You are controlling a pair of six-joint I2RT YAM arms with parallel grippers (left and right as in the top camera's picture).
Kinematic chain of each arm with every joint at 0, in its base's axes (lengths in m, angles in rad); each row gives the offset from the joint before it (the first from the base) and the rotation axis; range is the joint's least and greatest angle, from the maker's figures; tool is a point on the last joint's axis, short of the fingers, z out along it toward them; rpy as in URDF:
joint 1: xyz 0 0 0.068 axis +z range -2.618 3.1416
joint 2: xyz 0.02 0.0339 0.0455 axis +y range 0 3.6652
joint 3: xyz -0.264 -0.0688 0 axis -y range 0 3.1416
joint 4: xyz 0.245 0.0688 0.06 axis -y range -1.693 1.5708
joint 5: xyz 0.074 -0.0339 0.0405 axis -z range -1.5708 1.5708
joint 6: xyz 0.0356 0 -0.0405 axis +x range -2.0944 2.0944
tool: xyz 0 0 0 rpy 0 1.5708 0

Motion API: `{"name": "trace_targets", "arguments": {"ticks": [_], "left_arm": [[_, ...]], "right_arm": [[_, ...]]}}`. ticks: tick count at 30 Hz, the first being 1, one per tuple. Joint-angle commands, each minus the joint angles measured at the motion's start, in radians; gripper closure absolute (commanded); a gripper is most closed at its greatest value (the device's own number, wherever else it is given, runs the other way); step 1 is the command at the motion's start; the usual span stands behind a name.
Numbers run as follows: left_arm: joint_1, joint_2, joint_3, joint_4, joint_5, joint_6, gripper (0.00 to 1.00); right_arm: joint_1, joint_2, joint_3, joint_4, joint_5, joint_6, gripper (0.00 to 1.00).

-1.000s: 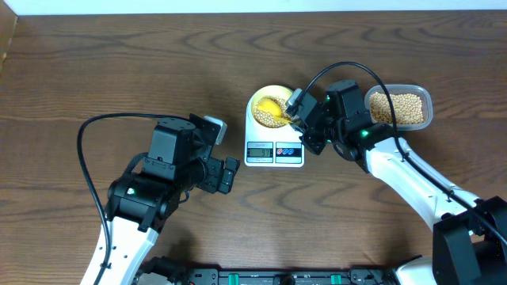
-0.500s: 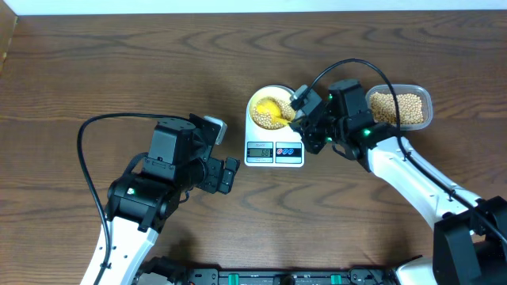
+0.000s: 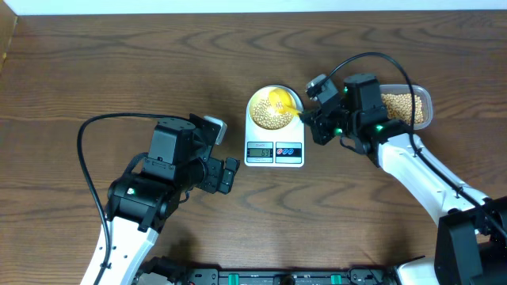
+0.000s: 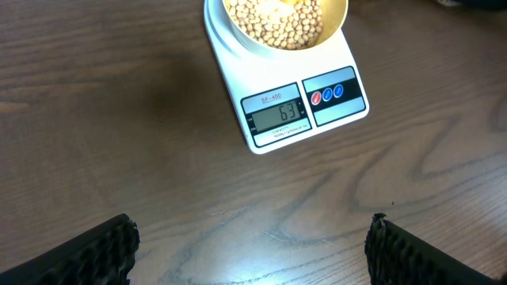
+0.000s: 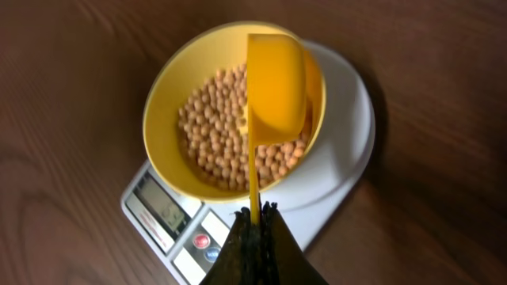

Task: Scoop item into bowl and weigh 50g on scale
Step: 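Tilt the scoop with the right gripper to pour soybeans into bowl, then move the right gripper with the scoop back to the tub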

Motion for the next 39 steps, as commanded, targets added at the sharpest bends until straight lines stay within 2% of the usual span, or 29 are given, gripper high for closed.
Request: {"name": "trace_targets", "arguments": {"ticks": [1, 13, 21, 39], "left_arm": [[-0.002, -0.001, -0.002, 0.002, -0.010, 0.002, 0.07], [-0.002, -0.001, -0.002, 0.002, -0.010, 0.002, 0.06], [-0.002, -0.001, -0.002, 0.002, -0.010, 0.002, 0.07], [-0.002, -0.001, -0.002, 0.002, -0.010, 0.002, 0.07]], "right_arm": [[-0.033, 0.005, 0.002, 0.024, -0.084, 0.097, 0.99], [-0.060, 0.005, 0.002, 0.026, -0.095, 0.103, 0.99], [-0.069, 0.002, 0.002, 0.045, -0.189, 0.104, 0.99], [-0.132, -0.077, 0.002, 0.061, -0.233, 0.151, 0.99]]}}
